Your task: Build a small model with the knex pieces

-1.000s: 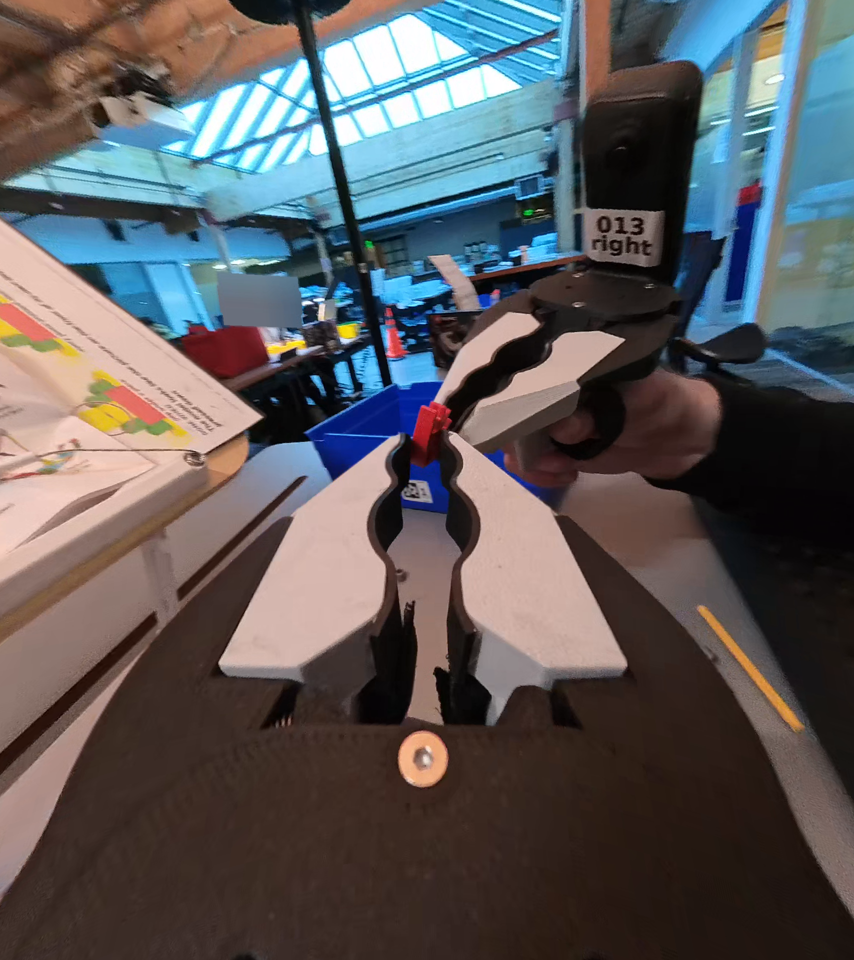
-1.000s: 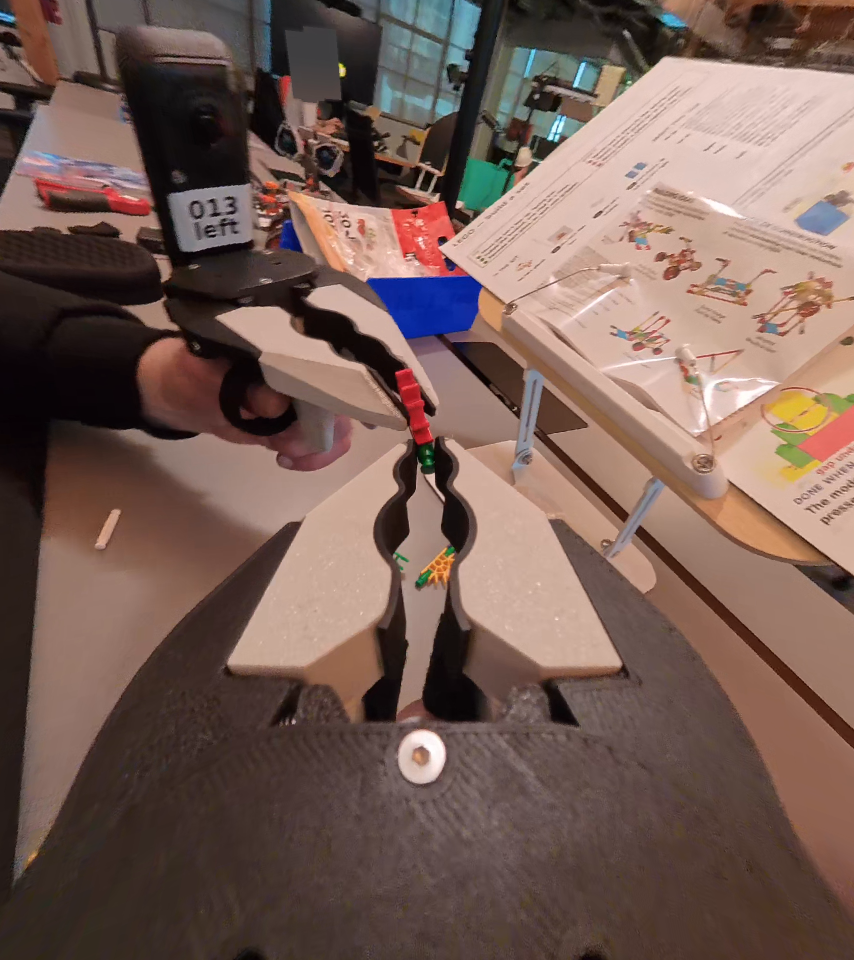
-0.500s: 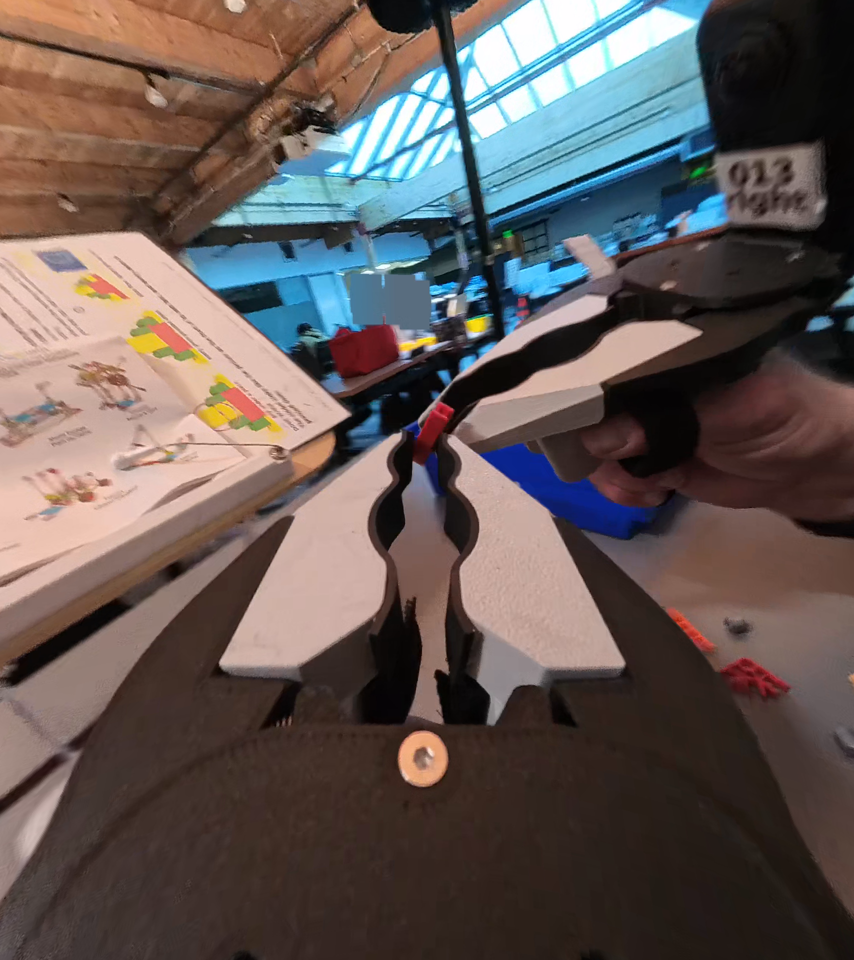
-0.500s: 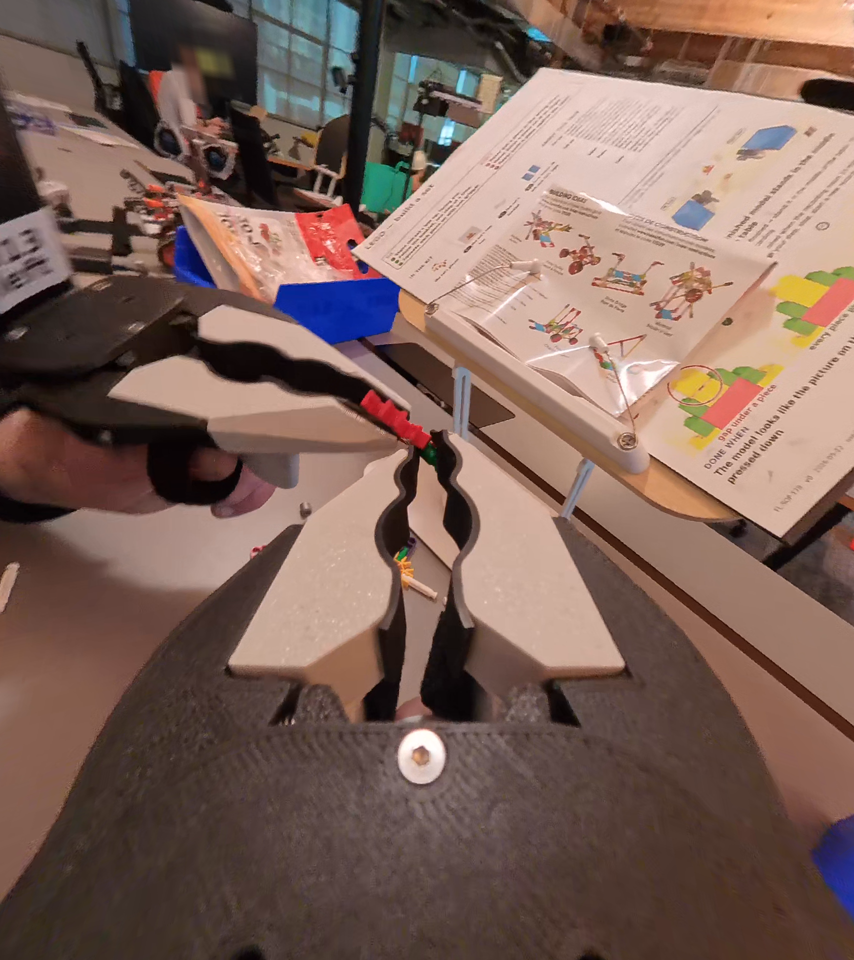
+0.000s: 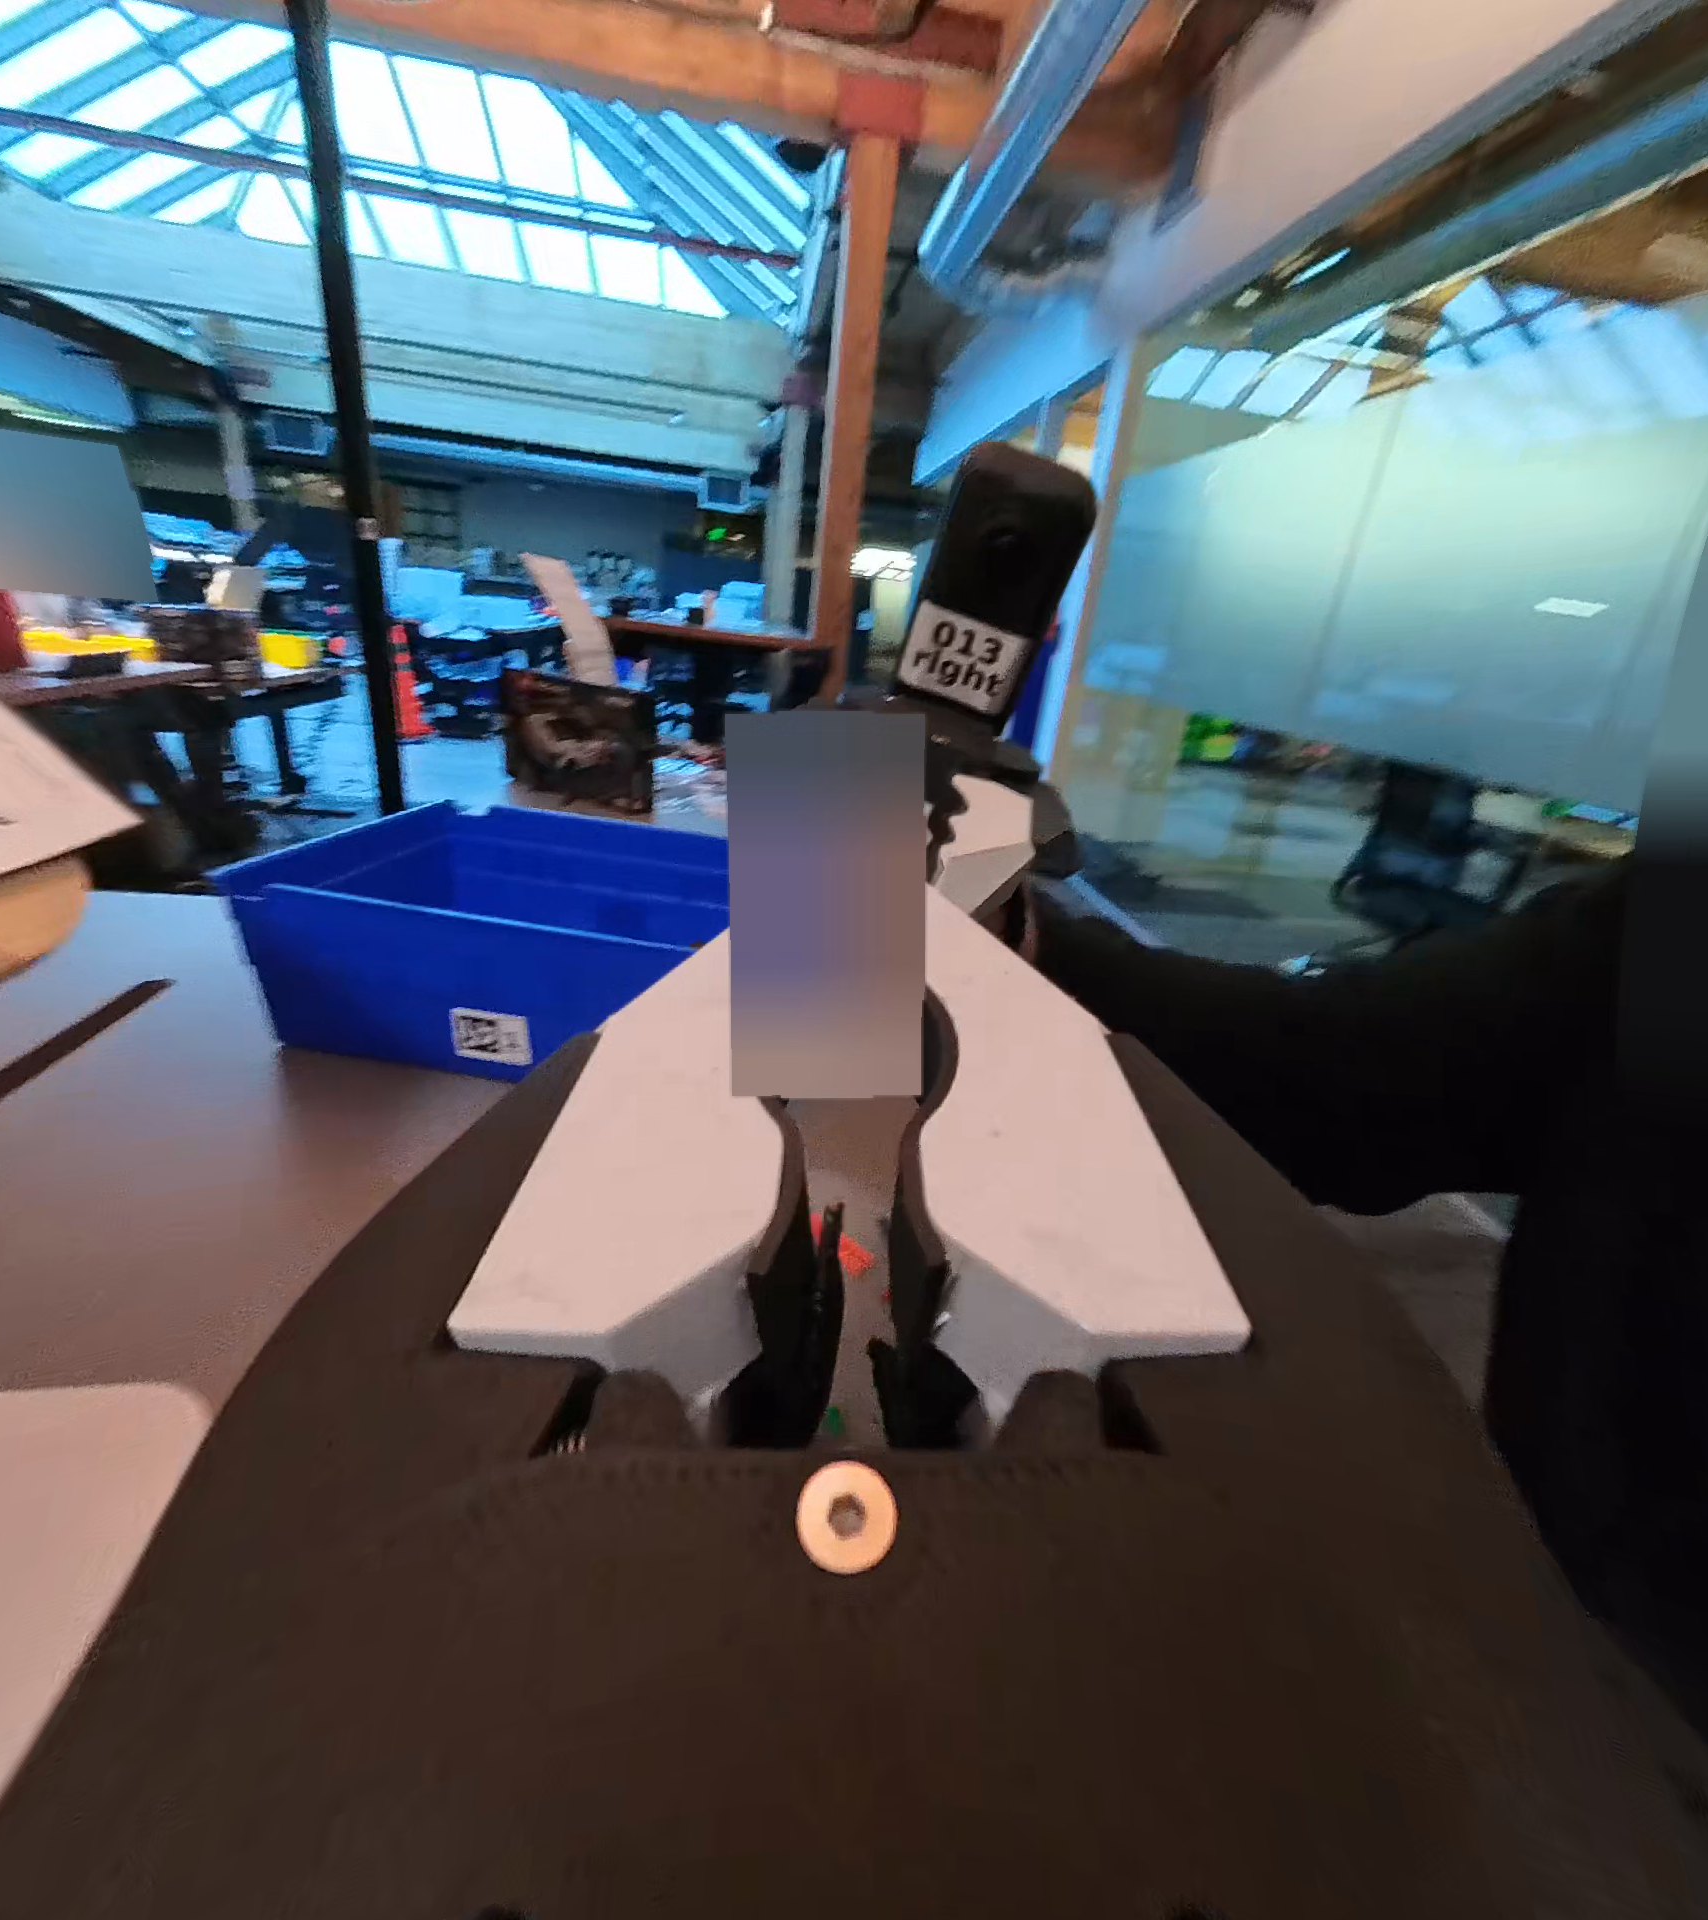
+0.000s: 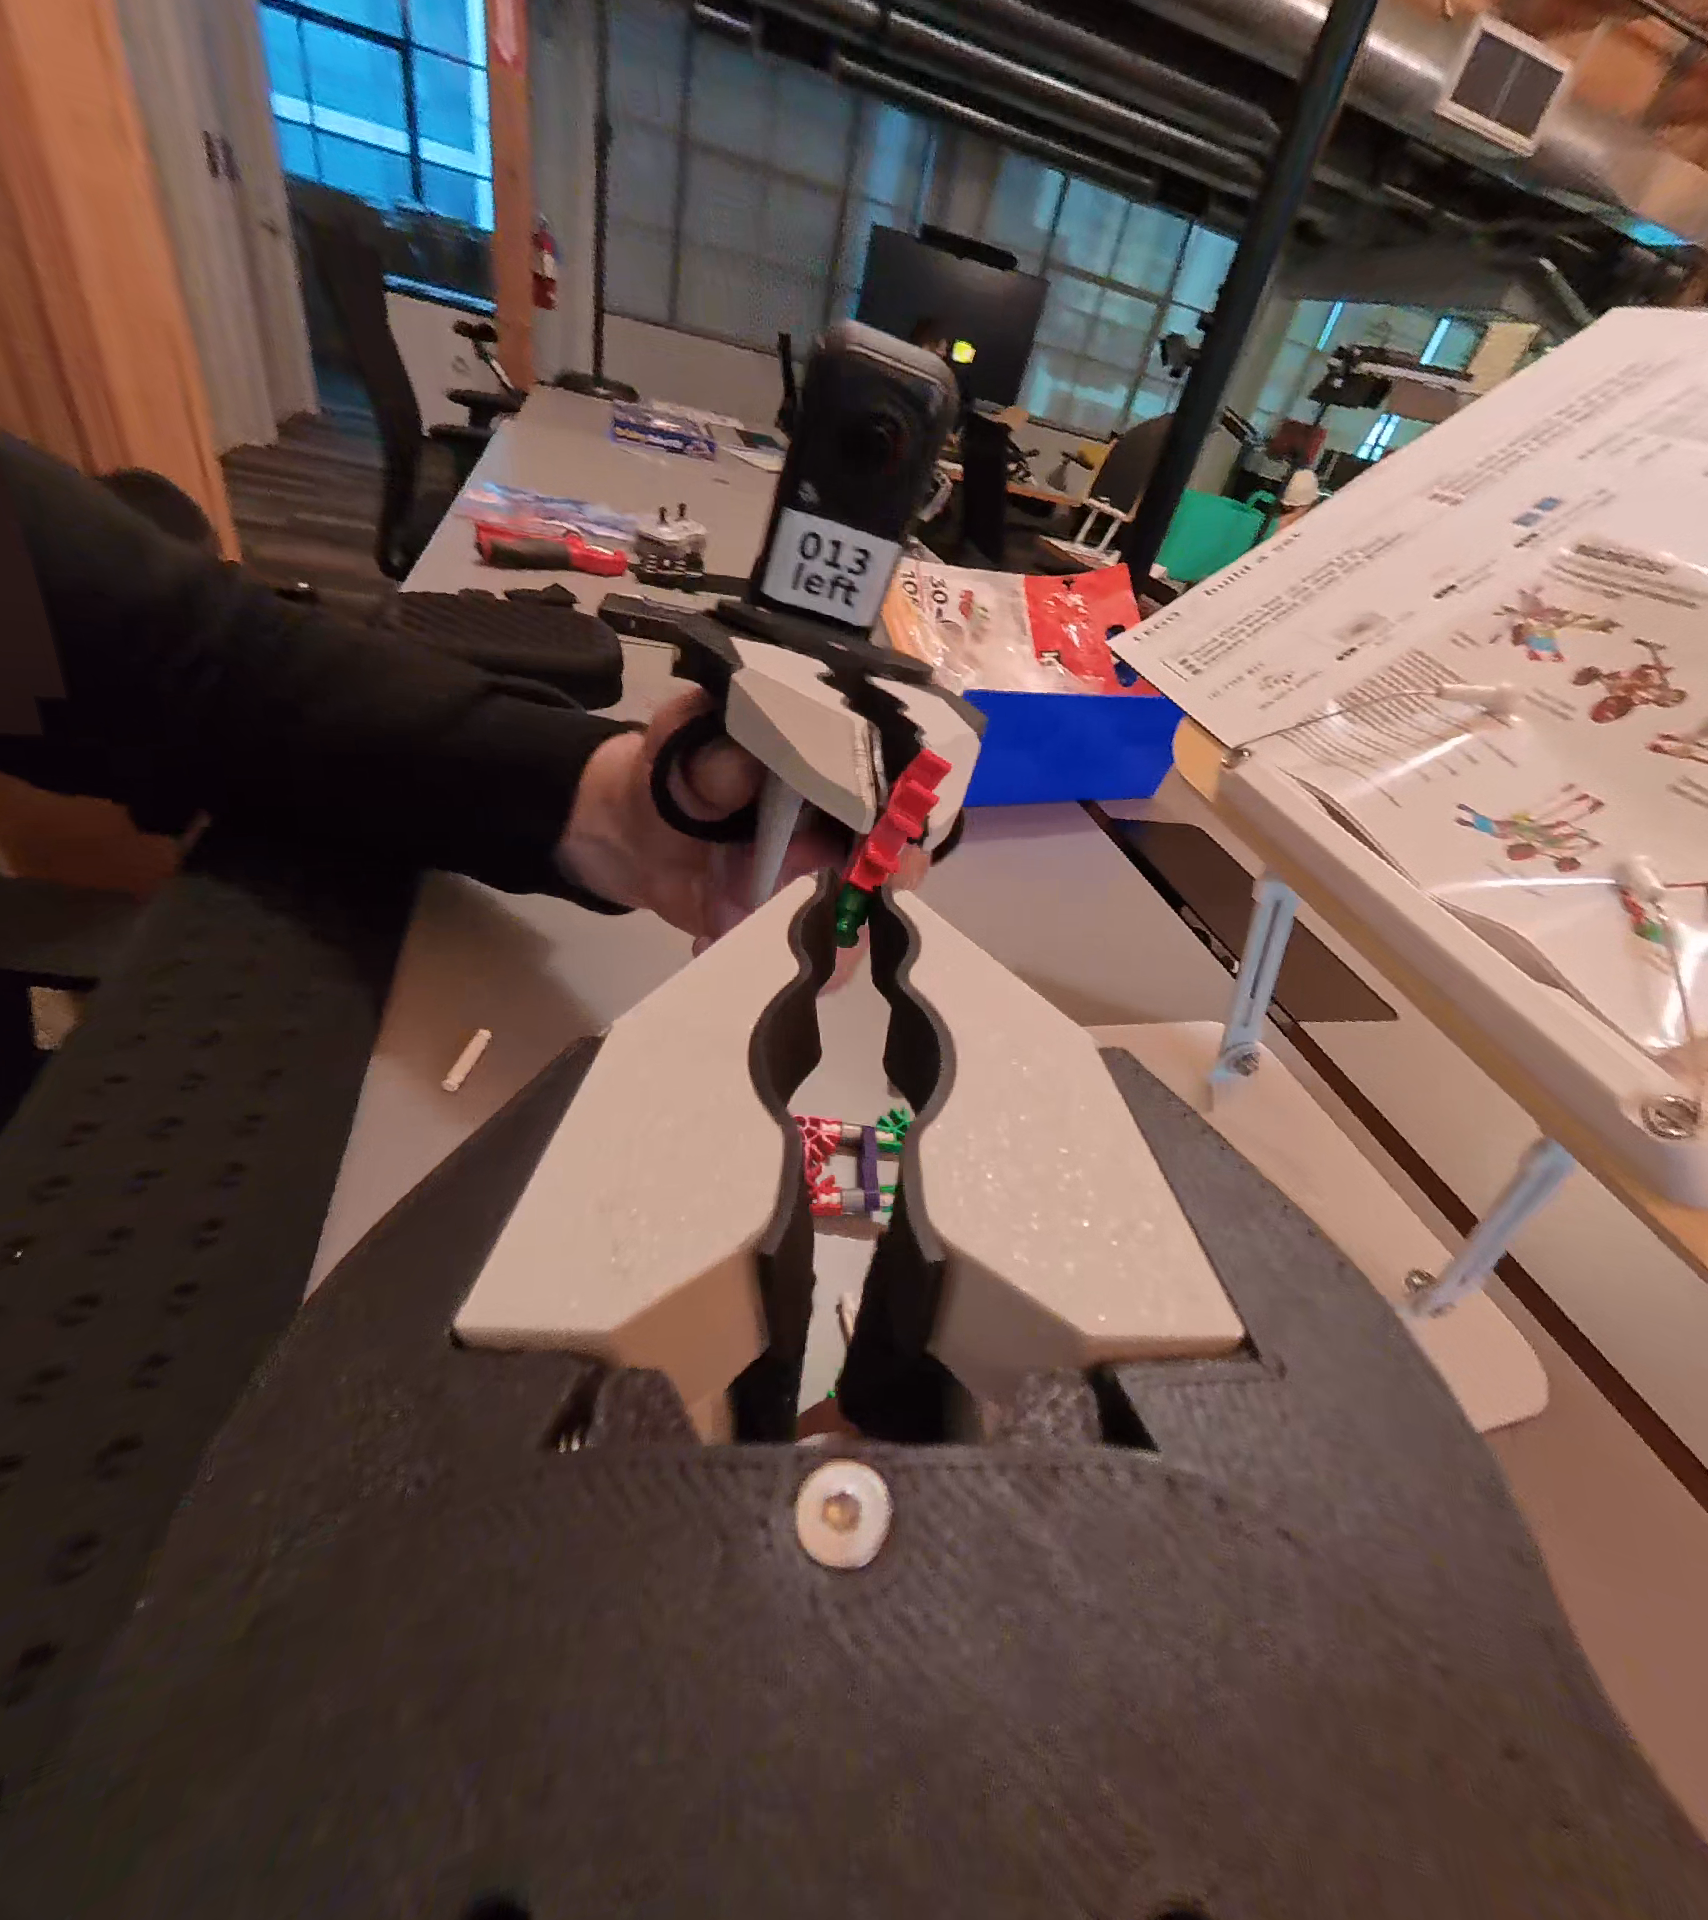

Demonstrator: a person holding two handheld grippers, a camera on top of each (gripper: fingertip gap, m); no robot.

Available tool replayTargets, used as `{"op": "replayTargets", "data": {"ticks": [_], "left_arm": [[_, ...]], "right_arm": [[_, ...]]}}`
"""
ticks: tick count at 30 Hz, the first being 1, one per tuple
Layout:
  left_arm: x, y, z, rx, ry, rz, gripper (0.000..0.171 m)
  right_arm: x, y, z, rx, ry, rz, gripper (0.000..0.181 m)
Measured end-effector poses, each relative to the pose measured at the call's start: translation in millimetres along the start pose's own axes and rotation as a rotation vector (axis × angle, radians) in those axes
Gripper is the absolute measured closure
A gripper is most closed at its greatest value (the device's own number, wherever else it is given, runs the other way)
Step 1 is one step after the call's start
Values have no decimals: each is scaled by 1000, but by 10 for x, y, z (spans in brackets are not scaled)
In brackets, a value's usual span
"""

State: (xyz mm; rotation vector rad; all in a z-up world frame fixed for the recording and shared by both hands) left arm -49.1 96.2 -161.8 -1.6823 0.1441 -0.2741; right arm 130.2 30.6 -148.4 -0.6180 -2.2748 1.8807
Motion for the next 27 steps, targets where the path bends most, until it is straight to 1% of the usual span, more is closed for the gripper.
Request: {"op": "replayTargets", "data": {"ticks": [1,9,12,14,15,17,18,19,20,21,22,24,27], "left_arm": [[8,19,8,-30,36,-18,167],[44,85,-14,-116,213,-75,167],[65,104,-36,-129,257,-69,168],[61,67,-47,-109,229,-65,168],[59,47,-44,-91,186,-57,168],[71,44,-47,-34,117,-11,168],[77,46,-59,-6,94,3,168],[84,40,-74,10,80,10,168],[94,42,-92,32,72,26,168],[102,46,-99,52,53,41,168],[100,38,-97,72,22,38,168],[69,-5,-87,63,14,3,168],[66,-1,-90,106,-16,41,168]], "right_arm": [[-2,3,5,0,-15,-5,179],[-4,6,58,-15,-147,-50,178],[-11,18,58,-3,-203,-64,178],[-19,29,21,18,-180,-74,177],[-27,44,-7,25,-150,-69,177],[-40,67,-34,35,-115,-22,175],[-43,74,-49,47,-88,1,167],[-48,80,-65,59,-70,19,155],[-55,85,-71,67,-64,35,150],[-59,87,-69,62,-53,51,150],[-57,92,-61,58,-43,74,155],[-43,141,-48,53,-44,141,157],[-28,112,-9,44,-54,128,158]]}}
Point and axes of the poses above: each gripper's, where its closed fingertips meet, x out along the fingers, y out of its underside, z = x × y across the jaws, the point moved 10 cm from there along -x, back along the fingers, and after that the axes turned 5 degrees about z, right-handed, at the moved point
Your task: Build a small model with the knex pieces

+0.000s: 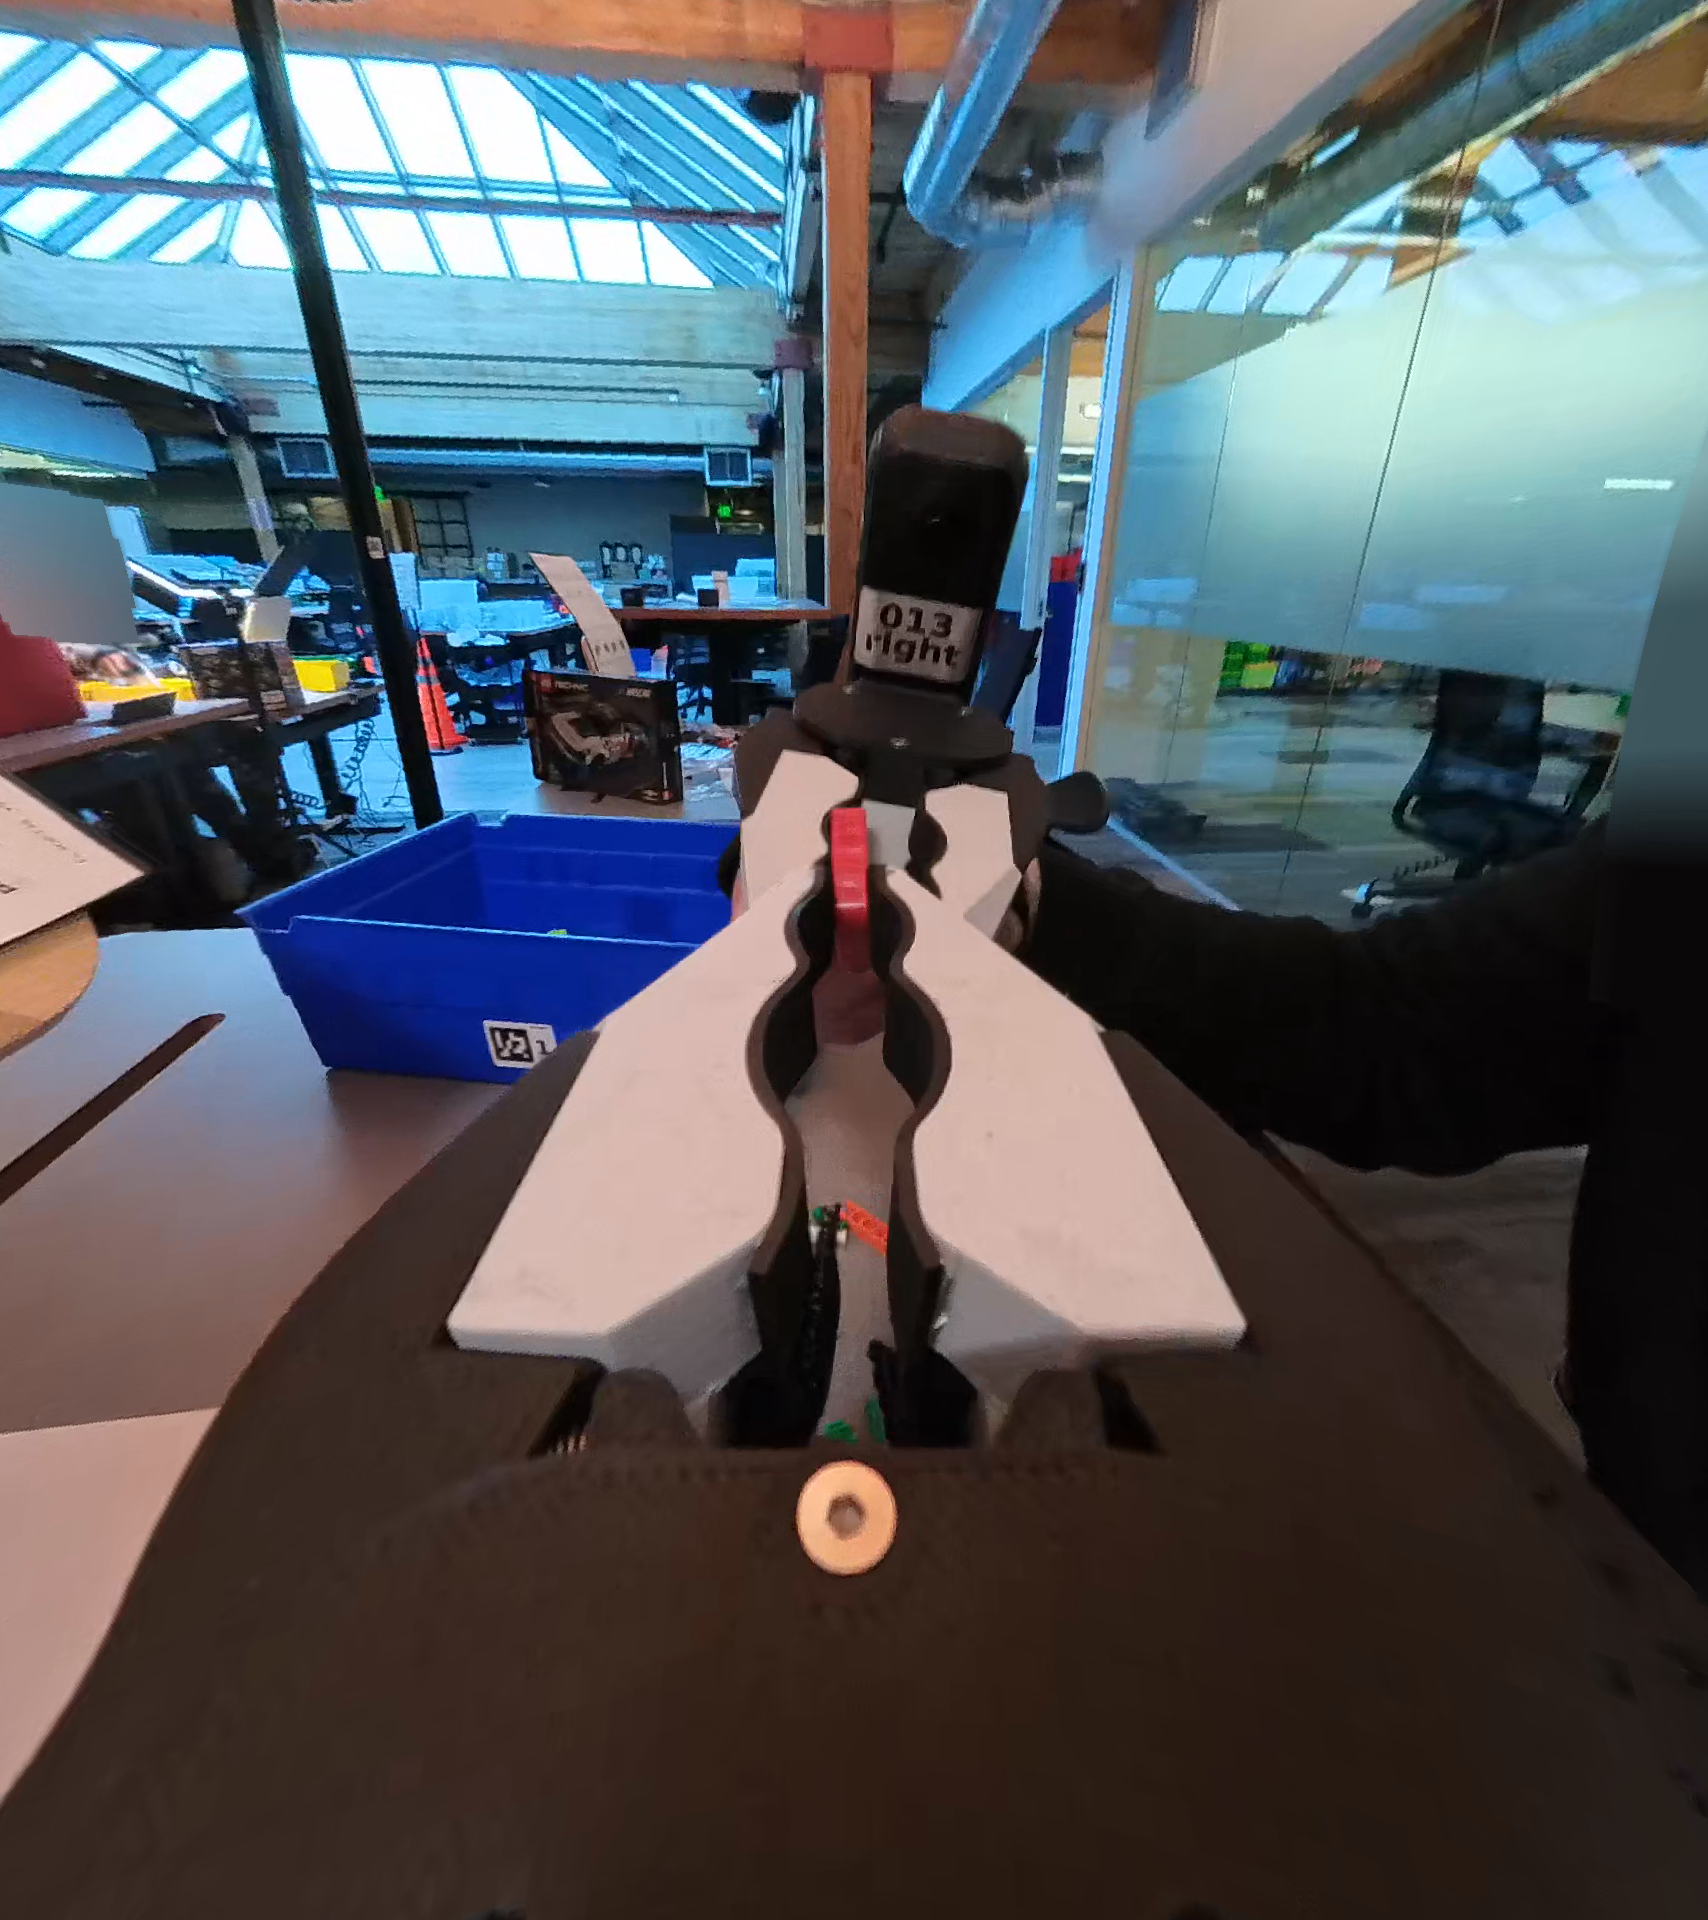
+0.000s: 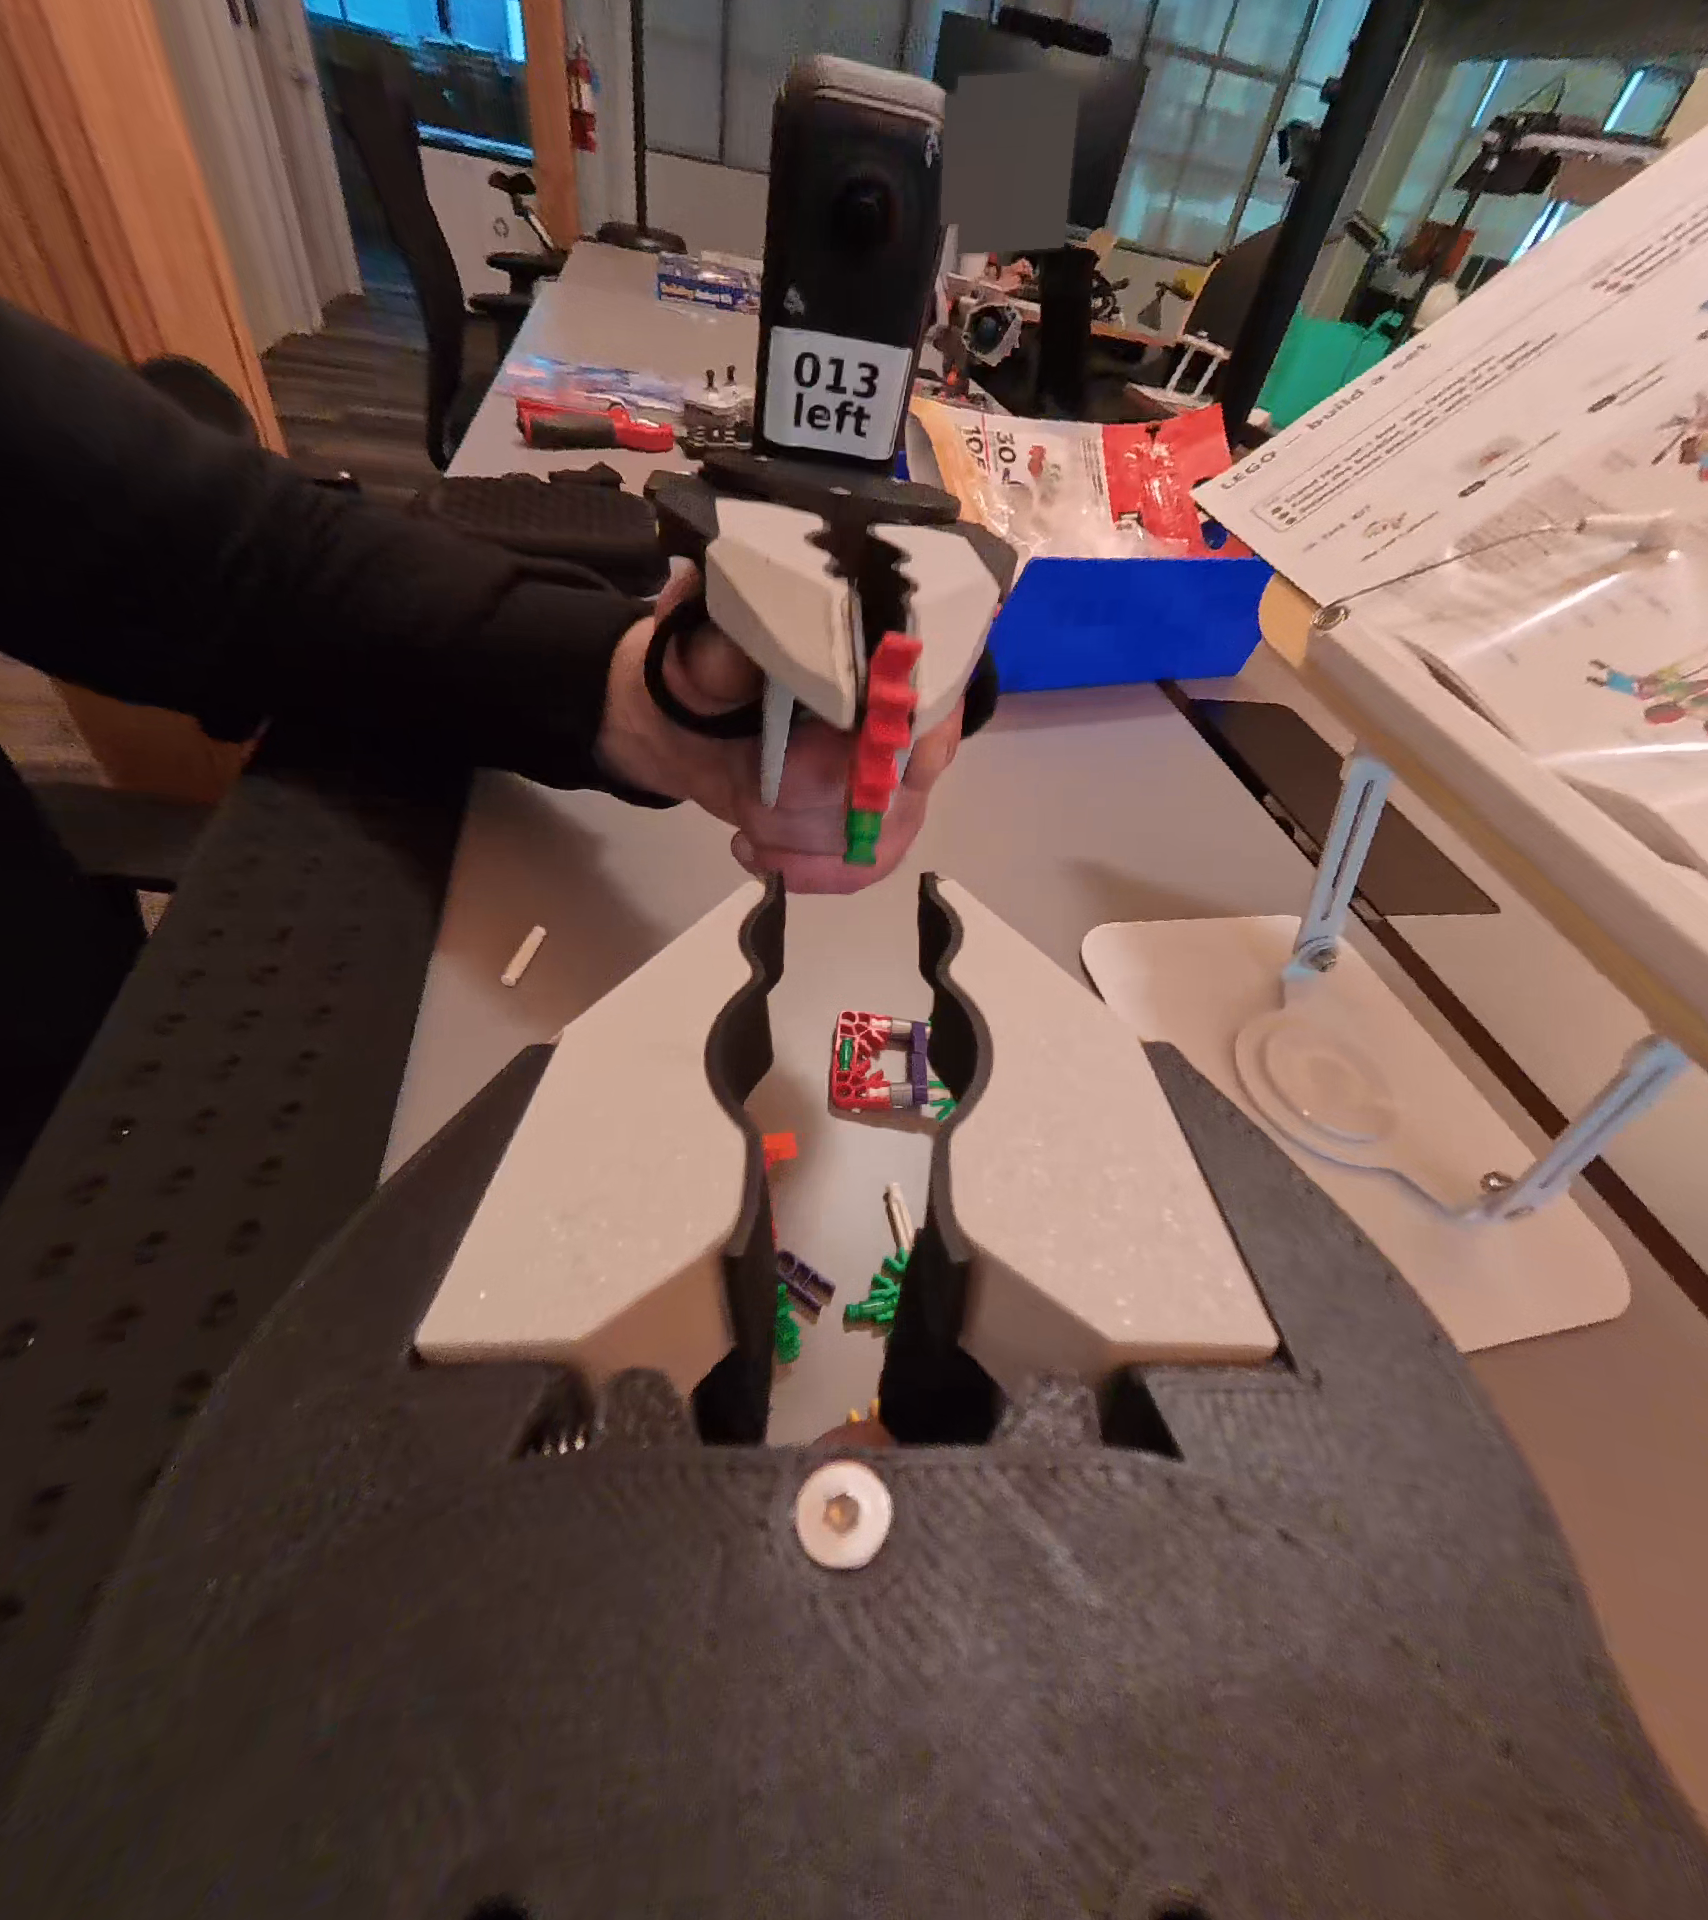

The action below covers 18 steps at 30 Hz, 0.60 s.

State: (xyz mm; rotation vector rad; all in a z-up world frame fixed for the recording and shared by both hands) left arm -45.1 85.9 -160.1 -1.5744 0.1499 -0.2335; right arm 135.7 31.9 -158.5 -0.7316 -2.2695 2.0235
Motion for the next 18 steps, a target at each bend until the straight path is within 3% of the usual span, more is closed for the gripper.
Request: {"op": "replayTargets", "data": {"ticks": [3,10,18], "left_arm": [[63,35,-40,48,-15,53,168],[44,23,-51,11,49,30,168],[22,153,72,-194,248,-64,168]], "right_arm": [[53,-19,19,-6,4,18,177],[69,-98,145,-179,93,51,179],[133,-141,249,-327,136,148,178]]}}
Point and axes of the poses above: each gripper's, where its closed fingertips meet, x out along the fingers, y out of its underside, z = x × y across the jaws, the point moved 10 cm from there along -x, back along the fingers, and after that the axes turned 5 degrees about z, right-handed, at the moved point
